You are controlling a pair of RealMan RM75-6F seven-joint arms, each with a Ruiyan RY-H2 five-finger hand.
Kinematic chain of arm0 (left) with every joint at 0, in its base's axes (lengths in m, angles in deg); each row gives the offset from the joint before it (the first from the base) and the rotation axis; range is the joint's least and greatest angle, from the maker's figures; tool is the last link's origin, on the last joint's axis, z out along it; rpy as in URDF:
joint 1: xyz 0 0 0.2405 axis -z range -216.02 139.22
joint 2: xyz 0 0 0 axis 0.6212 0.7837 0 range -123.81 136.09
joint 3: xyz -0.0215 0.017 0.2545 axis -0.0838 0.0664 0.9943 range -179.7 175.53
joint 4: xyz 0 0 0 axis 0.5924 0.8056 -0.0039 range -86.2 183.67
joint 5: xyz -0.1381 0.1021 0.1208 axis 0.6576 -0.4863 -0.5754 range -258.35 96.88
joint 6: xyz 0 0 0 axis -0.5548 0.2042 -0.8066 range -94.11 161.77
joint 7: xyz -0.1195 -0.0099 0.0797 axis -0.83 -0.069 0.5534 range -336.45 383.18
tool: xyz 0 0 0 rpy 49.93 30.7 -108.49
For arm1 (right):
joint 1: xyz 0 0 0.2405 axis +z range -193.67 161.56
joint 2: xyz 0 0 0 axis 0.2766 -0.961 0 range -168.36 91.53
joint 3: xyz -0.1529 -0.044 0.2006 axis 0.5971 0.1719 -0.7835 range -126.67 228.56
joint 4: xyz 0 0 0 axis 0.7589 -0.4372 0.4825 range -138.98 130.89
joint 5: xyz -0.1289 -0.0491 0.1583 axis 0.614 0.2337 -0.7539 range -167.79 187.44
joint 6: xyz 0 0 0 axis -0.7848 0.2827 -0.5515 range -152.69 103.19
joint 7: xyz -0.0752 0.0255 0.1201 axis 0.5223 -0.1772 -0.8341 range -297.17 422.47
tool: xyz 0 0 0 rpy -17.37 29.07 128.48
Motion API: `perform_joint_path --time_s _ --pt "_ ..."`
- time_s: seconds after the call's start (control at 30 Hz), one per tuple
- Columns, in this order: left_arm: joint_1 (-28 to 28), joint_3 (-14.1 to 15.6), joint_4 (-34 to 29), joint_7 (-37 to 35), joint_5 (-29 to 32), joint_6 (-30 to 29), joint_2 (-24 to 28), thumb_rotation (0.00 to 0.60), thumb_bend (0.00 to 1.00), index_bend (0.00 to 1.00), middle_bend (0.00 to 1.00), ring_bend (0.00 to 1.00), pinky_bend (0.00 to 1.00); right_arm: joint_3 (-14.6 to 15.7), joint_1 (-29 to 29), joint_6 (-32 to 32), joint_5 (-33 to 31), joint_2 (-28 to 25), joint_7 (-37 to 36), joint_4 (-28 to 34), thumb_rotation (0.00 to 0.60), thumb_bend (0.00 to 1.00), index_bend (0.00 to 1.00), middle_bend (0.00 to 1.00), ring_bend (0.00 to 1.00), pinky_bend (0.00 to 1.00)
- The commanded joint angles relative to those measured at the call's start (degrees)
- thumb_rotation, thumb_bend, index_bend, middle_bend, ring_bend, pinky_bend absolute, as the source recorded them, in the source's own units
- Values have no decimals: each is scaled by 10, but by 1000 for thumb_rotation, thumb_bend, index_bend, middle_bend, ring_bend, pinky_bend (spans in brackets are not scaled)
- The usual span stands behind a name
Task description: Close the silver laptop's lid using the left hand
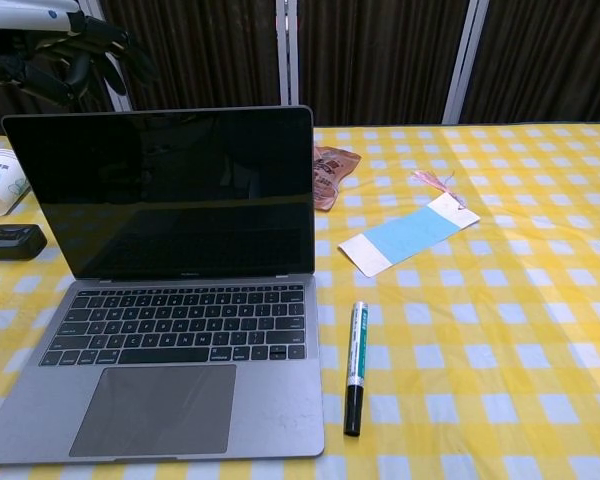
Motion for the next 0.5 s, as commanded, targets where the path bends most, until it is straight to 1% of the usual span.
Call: perform_joint_path --time_s 0.03,0.13,0.3,0.5 --pt "8 5 6 -8 9 11 -1 600 1000 251 251 303 326 -1 0 0 -1 0 0 0 600 0 0 0 0 0" --pt "10 11 14 -23 4 12 -5 600 1000 305 299 353 373 -1 0 0 -2 -1 1 2 600 0 0 0 0 0" --pt "4 21 17 -71 -20 20 -4 600 1000 363 356 409 424 1 1 -2 -1 0 4 4 600 0 0 0 0 0" --pt "0 30 8 -132 -49 40 13 600 1000 396 380 430 439 3 0 3 6 -2 4 9 600 0 0 0 0 0"
